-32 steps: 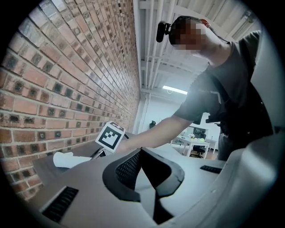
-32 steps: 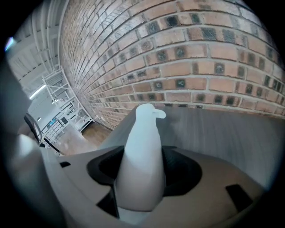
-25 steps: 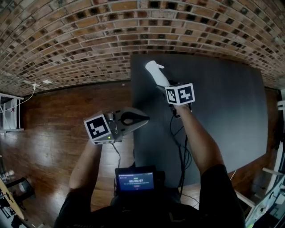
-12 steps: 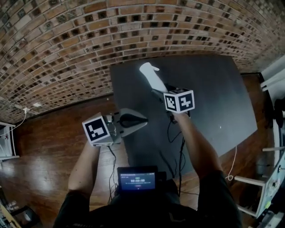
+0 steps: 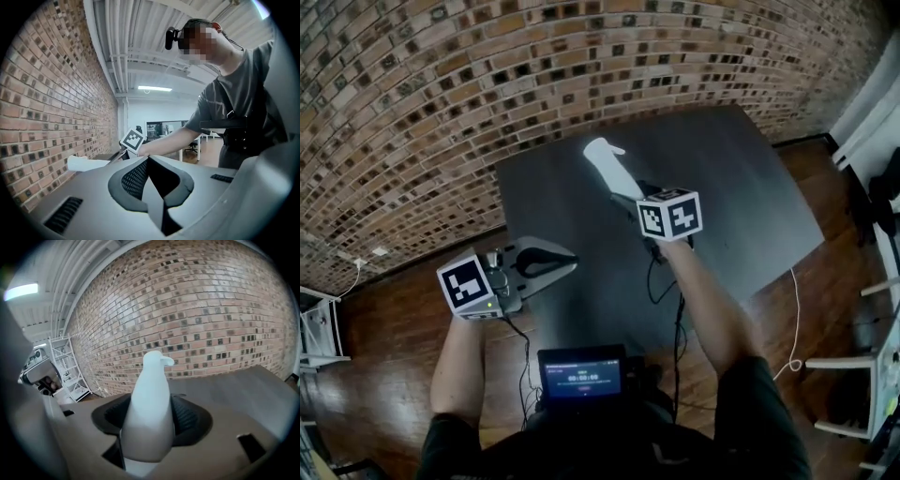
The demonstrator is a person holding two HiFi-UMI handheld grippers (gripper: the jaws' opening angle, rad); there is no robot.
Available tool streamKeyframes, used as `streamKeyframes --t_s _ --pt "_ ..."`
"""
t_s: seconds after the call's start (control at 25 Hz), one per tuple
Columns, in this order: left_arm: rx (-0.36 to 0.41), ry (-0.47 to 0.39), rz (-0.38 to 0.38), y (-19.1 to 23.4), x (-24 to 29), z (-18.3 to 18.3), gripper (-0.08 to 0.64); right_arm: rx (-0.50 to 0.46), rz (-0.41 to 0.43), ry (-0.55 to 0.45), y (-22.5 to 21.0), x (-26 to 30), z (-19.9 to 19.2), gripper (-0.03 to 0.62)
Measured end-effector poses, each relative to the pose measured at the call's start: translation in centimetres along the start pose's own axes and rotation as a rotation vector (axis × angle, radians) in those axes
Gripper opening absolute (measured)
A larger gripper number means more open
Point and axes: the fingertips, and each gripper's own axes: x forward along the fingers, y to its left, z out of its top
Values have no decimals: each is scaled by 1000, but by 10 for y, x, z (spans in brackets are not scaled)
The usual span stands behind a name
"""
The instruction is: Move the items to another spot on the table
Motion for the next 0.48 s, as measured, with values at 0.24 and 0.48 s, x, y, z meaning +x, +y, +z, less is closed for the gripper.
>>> streamKeyframes --t_s 0.24,0.48 --pt "-22 17 20 -66 70 20 -8 -13 16 -15 -25 -91 -21 275" --pt "-15 -9 14 -117 140 37 -8 -33 17 -35 -50 -170 -43 275"
